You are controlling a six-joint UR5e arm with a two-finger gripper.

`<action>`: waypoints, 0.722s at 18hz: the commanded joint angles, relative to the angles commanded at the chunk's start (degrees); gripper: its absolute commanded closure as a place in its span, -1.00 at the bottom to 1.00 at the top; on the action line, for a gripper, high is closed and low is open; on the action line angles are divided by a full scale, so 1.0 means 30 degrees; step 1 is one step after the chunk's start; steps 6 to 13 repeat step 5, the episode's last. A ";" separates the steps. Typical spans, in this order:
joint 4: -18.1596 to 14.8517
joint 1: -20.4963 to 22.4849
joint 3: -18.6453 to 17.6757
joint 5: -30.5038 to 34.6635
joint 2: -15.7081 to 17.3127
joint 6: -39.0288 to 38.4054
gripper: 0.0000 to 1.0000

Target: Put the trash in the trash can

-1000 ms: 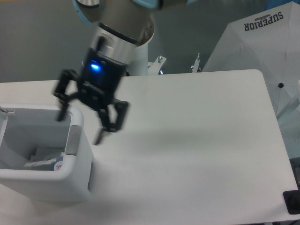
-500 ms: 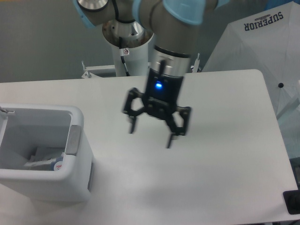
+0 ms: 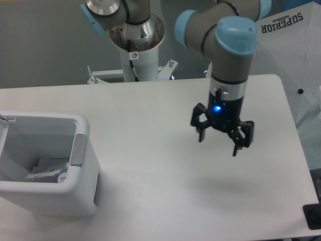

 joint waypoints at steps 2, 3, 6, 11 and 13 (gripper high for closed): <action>-0.0794 0.0058 0.0909 0.0002 -0.0410 0.0058 -1.00; -0.0884 0.0146 0.1087 0.0002 -0.0558 0.0117 -1.00; -0.0797 0.0351 0.1118 0.0002 -0.0850 0.0292 -1.00; -0.0797 0.0351 0.1118 0.0002 -0.0850 0.0292 -1.00; -0.0797 0.0351 0.1118 0.0002 -0.0850 0.0292 -1.00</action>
